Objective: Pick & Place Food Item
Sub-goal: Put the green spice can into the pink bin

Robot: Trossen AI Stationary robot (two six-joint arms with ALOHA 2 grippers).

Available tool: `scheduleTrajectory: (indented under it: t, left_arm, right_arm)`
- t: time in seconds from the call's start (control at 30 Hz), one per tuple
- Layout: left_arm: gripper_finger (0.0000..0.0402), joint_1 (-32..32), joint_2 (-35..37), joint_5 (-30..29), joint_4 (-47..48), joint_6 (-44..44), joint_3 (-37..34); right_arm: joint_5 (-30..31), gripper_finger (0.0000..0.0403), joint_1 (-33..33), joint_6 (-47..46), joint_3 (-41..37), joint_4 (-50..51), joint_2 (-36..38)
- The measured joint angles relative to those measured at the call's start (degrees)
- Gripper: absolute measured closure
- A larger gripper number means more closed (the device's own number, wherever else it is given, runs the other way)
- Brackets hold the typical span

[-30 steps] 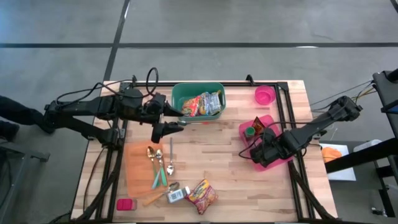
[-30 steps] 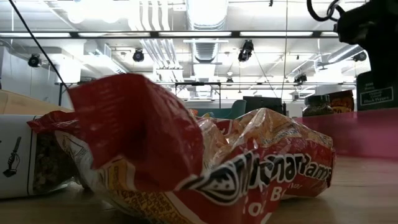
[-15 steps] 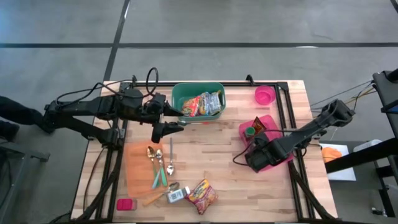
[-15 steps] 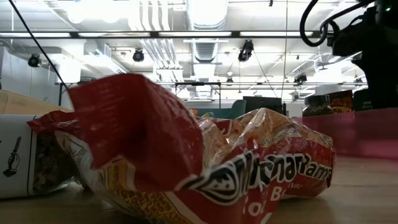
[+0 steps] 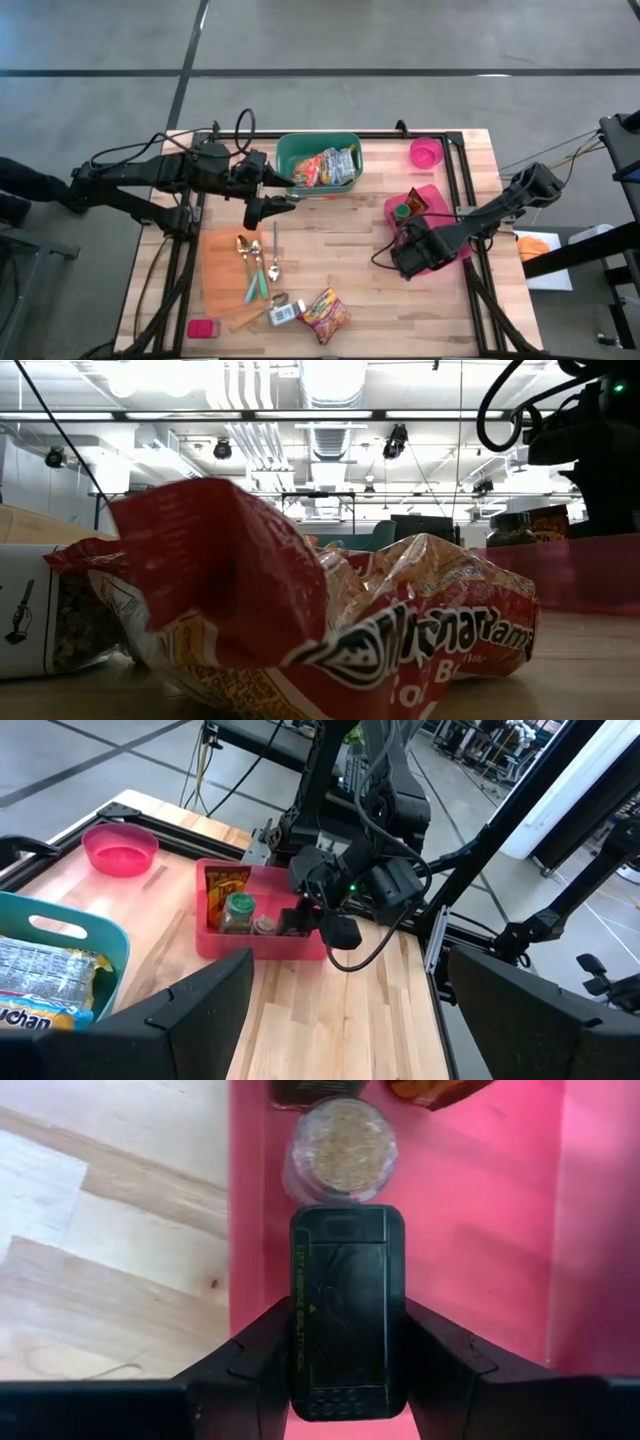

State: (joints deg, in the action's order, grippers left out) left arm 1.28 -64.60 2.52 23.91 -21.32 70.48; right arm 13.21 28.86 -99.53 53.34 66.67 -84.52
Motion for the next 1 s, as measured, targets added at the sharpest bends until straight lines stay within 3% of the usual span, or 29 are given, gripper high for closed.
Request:
scheduleTrajectory:
  t: [0.77, 1.0]
  left_arm:
    - [0.0063, 0.0, 0.0, 0.0, 0.45, 0.02, 0.0]
    - [0.0063, 0.0, 0.0, 0.0, 0.45, 0.05, 0.0]
  right_arm:
    - [-0.04, 0.0243, -0.04, 3.48, -0.09, -2.88, -0.03]
    - [-0.04, 0.018, -0.04, 3.9, -0.11, -3.04, -0.01]
